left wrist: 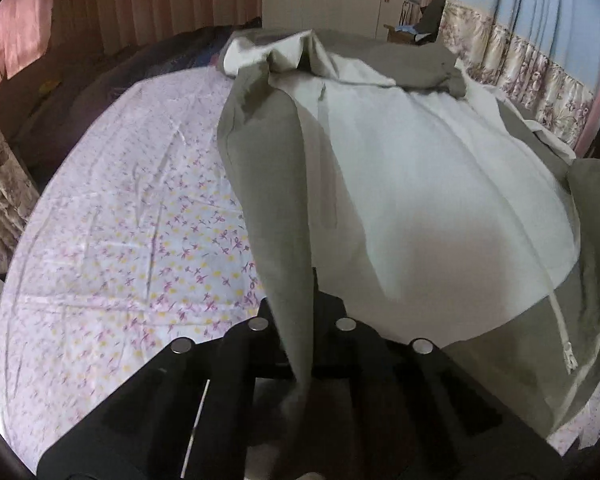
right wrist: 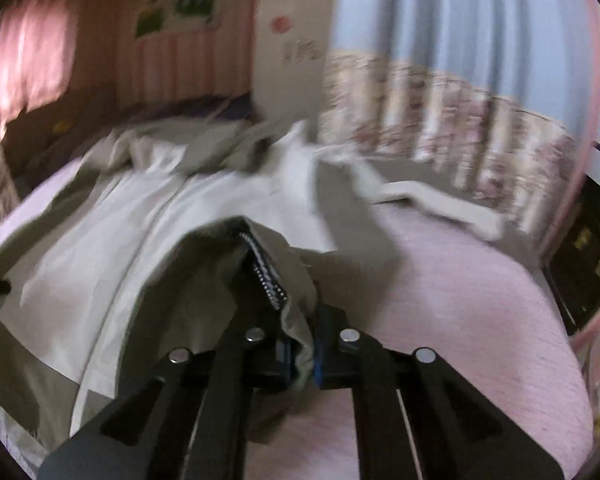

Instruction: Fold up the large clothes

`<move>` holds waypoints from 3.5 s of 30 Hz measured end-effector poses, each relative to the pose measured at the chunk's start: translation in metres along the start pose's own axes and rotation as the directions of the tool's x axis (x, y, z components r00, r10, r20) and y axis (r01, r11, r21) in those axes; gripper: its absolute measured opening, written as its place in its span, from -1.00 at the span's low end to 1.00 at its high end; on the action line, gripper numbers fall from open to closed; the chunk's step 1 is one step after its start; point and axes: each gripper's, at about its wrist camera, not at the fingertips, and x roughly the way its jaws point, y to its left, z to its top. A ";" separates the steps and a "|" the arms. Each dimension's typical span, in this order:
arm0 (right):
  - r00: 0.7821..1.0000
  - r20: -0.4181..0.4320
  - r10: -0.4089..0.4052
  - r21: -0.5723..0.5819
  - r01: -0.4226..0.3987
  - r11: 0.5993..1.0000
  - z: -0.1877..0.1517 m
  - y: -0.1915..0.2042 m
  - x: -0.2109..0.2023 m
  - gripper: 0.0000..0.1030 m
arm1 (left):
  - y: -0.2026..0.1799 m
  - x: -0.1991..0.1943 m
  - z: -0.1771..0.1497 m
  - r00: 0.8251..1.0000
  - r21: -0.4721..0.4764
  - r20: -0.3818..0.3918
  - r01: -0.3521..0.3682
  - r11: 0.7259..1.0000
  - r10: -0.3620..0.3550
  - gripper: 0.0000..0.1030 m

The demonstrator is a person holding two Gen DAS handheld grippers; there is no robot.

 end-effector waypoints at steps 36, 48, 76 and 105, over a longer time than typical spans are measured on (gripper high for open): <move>0.997 0.081 0.014 -0.025 -0.012 1.000 0.119 -0.084 -0.053 0.95 | 0.009 -0.014 0.145 0.987 -0.003 0.125 -0.097 0.995 0.096 0.91; 0.976 -0.020 0.216 -0.108 -0.217 0.970 0.177 0.047 0.156 0.95 | 0.007 0.070 0.213 0.980 0.019 0.133 -0.149 0.989 0.146 0.94; 0.940 -0.061 0.335 -0.033 -0.338 0.941 0.185 0.056 0.181 -0.58 | 0.016 0.147 0.223 0.980 0.121 0.084 -0.189 0.975 0.179 -0.80; 0.988 -0.056 0.144 -0.171 -0.152 0.973 0.152 0.005 0.166 0.65 | 0.081 0.066 0.244 0.995 -0.108 0.086 -0.034 0.994 0.044 0.94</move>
